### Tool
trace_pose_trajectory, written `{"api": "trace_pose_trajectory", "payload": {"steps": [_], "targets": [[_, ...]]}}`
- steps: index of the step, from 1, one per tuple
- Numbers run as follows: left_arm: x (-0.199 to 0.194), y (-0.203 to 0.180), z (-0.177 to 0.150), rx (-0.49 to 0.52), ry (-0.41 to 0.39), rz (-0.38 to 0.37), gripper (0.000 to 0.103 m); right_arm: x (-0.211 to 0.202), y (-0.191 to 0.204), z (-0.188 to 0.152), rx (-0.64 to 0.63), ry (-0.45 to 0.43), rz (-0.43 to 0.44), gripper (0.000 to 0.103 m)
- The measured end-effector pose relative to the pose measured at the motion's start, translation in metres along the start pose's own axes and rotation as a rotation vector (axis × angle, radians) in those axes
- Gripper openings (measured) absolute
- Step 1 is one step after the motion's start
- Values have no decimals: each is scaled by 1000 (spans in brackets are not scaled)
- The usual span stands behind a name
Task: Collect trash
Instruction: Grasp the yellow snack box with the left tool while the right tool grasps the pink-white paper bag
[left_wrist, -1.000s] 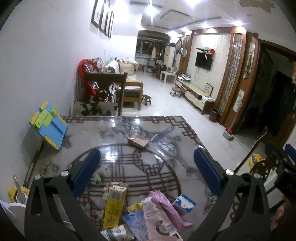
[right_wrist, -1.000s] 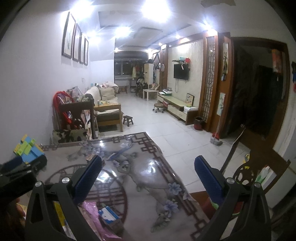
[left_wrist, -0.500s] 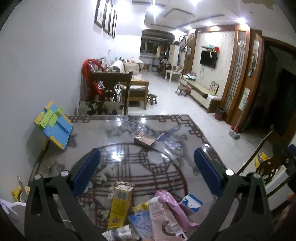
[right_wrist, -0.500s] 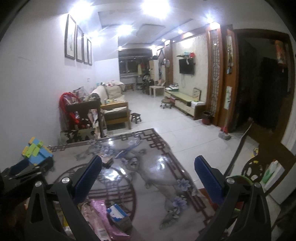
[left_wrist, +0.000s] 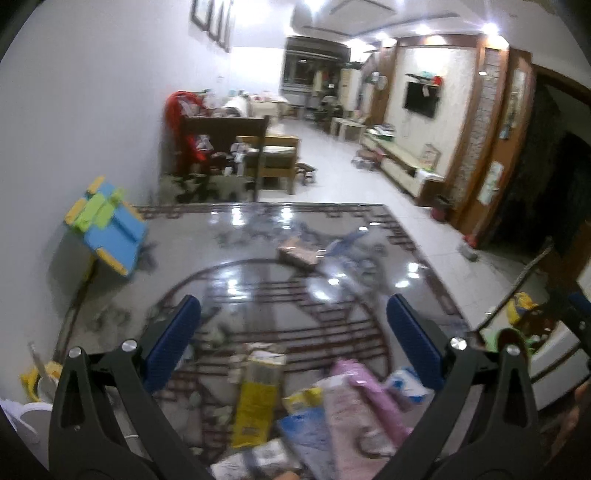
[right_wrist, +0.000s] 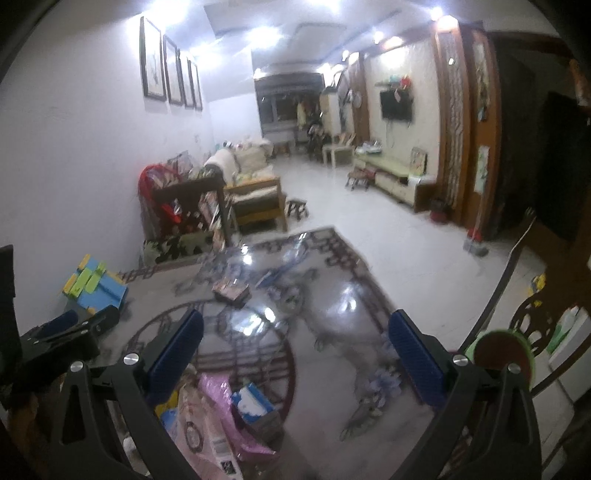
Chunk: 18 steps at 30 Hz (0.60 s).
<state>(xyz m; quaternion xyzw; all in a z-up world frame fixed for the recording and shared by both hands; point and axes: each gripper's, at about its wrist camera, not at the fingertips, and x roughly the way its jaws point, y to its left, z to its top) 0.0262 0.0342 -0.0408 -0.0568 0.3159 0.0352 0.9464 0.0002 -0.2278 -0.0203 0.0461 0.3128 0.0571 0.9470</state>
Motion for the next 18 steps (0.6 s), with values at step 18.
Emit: {"api": "trace_pose_trajectory", "payload": {"steps": [18], "targets": [[29,41,-16,-42,51,71,99,101,117,-128,-221,545,334,73]]}}
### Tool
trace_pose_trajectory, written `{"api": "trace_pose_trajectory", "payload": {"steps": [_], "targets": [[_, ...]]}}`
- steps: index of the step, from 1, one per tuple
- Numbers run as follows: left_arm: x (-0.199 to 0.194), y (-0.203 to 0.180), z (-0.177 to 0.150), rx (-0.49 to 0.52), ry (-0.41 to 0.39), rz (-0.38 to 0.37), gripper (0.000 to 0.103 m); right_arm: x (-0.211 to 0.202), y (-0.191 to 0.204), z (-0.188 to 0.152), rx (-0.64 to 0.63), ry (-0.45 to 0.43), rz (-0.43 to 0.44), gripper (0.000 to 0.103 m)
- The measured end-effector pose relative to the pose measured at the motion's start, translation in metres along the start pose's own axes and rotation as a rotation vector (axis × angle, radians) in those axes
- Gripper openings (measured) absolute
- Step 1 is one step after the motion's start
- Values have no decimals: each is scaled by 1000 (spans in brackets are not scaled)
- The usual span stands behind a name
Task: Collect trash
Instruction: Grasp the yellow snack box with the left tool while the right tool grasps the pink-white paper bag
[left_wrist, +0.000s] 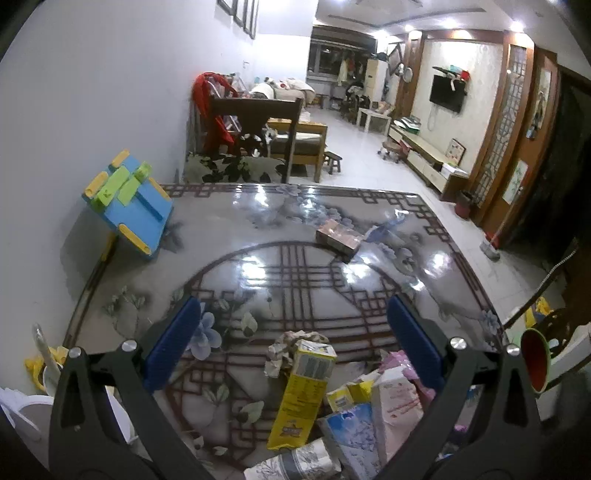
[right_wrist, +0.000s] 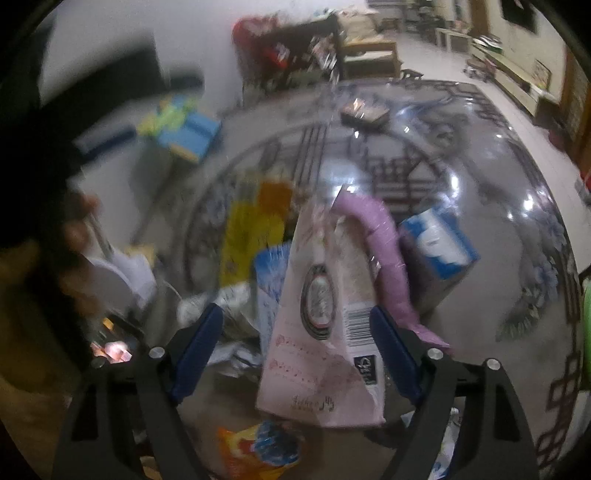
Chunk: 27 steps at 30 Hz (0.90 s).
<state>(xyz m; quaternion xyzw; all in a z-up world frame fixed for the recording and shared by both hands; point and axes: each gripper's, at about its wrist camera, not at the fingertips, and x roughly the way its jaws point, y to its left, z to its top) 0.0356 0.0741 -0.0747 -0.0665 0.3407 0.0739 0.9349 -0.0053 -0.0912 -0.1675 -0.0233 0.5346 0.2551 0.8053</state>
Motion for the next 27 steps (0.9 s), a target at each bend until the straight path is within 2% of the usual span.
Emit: {"api": "trace_pose_trajectory", "payload": {"steps": [1,2,6,7,11,16,18,20,22,27], "targets": [[1,2,0,-5,-1,10,99,9,-1,0,-9,19,-21,65],[2,5,0,-14,4,17,99,13,-3,-1,-15,26,-39,61],[11,18,-4,-43,31,14,99,18,-18,7,-21,4,-90,58],[14,21,-5,-42,40,19,99,19,-24,10,-19,0,-98,50],[27,28,-16,-44,80,-30,99,21,-44,20,8,0,-91,48],[54,30,-41,-55,189,-104,99,14,-62,32,81,-32,-40,47],[57,24,-51,-13,189,-100,99,7,-69,37,100,-53,-36,47],[62,11,-66,84,209,-77,99,4,-72,41,112,-65,-37,47],[70,3,-78,134,225,-51,99,2,-75,44,127,-72,-33,47],[101,8,-91,68,338,-71,87,1,-77,45,144,-78,-29,48]]}}
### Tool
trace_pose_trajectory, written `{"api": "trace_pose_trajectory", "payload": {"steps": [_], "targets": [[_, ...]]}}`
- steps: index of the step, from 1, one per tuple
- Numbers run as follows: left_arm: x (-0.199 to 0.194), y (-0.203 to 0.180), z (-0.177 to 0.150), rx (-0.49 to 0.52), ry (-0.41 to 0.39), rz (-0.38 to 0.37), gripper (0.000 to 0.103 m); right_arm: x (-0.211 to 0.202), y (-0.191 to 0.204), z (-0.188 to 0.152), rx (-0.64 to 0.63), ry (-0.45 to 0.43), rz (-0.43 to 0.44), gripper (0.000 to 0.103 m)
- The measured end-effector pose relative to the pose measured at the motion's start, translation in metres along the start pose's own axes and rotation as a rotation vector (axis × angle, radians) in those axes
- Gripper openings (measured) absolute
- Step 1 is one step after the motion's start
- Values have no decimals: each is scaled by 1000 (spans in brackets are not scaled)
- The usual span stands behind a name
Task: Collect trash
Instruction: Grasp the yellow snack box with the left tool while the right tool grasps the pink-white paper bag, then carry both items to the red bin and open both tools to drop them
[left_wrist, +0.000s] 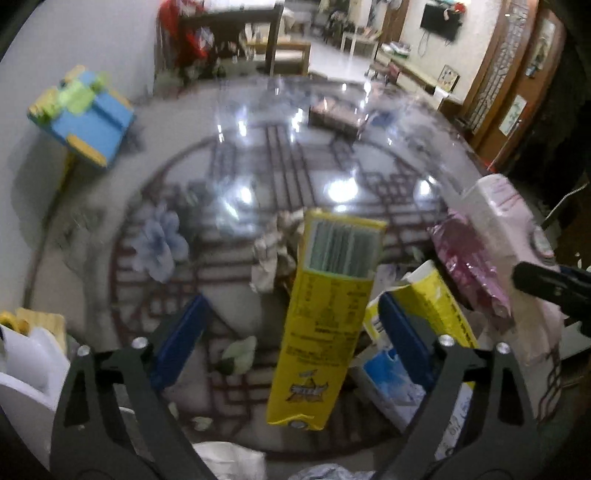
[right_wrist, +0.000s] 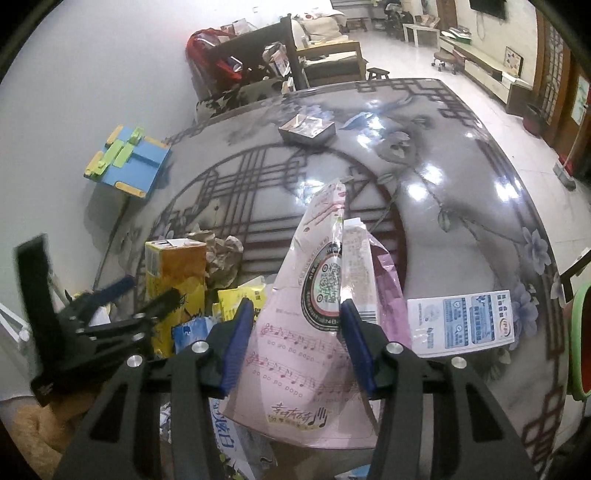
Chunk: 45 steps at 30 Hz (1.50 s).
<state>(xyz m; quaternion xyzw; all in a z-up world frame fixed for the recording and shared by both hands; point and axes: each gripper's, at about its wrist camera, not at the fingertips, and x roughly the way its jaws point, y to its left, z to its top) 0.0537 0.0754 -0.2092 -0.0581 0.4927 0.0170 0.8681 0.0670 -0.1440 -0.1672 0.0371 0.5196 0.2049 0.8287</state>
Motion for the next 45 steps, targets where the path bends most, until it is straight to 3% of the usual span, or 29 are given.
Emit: {"api": "trace_pose_trajectory", "payload": {"steps": [2,4,6,13,19,28,36,45], "targets": [[9,0,2,4,25,1,77,-1,0,0,-4,-5,-6,48],[12,0,5,15,26,12,51,-3,2,0,-7,-15,-12,48],[12,-1,8,20,23,3,33,-8,3,1,-5,-38,-18,48],[-32,-22,30,76,-102,14,33,-42,3,5,-13,-149,-42,48],[-76,-53,51,112,-201,-37,33,-80,-2,2,4,-253,-68,48],[-118,-123,68,210,-285,-119,33,-135,-35,-18,75,-360,-136,48],[-126,-194,64,304,-288,-215,33,-176,-72,-42,153,-420,-214,48],[-106,-273,54,368,-214,-329,33,-203,-133,-71,264,-430,-308,48]]}}
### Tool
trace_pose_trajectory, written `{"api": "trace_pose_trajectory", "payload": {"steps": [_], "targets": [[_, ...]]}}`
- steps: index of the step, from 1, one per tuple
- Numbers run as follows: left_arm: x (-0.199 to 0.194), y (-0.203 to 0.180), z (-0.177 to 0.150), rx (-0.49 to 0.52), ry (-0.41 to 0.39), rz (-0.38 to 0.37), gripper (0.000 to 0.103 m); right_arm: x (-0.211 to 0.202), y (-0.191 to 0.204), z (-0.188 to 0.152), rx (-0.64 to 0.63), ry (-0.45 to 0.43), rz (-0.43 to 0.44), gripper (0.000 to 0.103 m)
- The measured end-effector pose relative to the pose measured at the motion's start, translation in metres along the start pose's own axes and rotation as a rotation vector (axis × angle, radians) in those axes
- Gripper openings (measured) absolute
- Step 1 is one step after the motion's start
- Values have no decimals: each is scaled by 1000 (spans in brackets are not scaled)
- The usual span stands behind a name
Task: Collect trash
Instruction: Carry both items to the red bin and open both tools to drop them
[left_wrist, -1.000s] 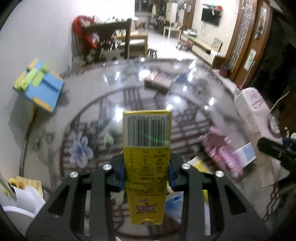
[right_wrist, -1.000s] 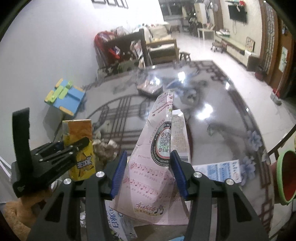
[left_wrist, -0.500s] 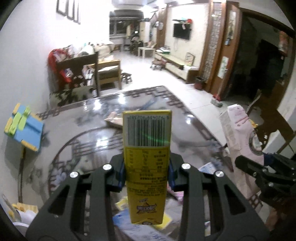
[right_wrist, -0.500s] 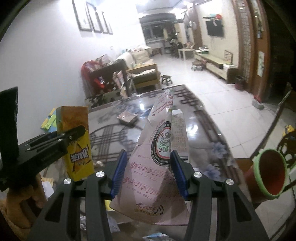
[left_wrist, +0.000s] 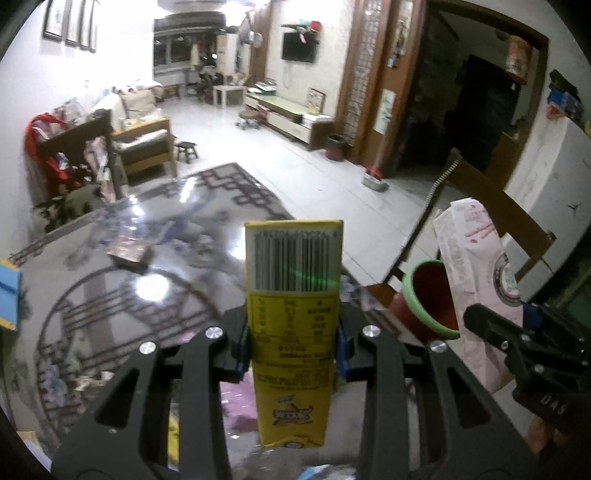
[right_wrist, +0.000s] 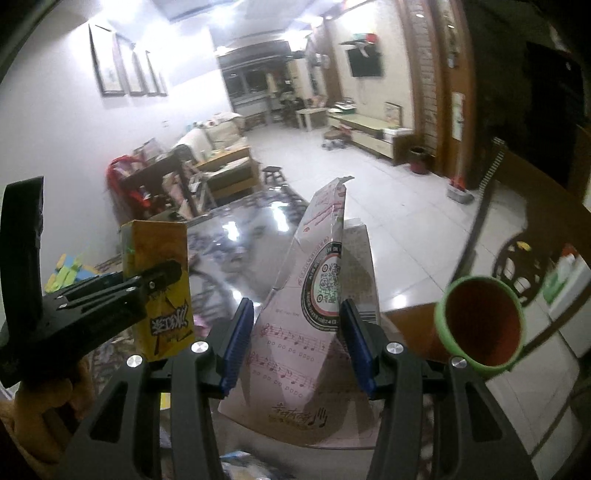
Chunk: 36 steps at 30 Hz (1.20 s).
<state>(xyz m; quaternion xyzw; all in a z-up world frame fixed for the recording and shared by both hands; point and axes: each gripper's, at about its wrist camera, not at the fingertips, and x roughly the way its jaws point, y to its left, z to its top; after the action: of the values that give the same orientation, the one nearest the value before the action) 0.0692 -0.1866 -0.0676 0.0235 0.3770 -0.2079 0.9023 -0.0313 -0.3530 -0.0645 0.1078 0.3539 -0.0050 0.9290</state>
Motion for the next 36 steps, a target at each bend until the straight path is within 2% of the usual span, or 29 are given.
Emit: {"api": "trace_pose_trajectory", "payload": {"steps": [8,18,25,31,35,36], "targets": [[49,-70,11,50,66,-119,33,4,-83,0,95,27,-114,48],[120,-151,28,105,144,-251,33,46,-214,2,251,101,-187,48],[189,-209,36,148,215,-325,33,70,-271,-2,304,144,-239,48],[227,-253,35,188,247,-395,34,84,-306,-8,347,180,-272,48],[249,-278,33,210,272,-401,33,90,-324,-12,352,192,-304,50],[251,-281,35,209,271,-403,36,94,-329,-12,352,195,-309,50]]}}
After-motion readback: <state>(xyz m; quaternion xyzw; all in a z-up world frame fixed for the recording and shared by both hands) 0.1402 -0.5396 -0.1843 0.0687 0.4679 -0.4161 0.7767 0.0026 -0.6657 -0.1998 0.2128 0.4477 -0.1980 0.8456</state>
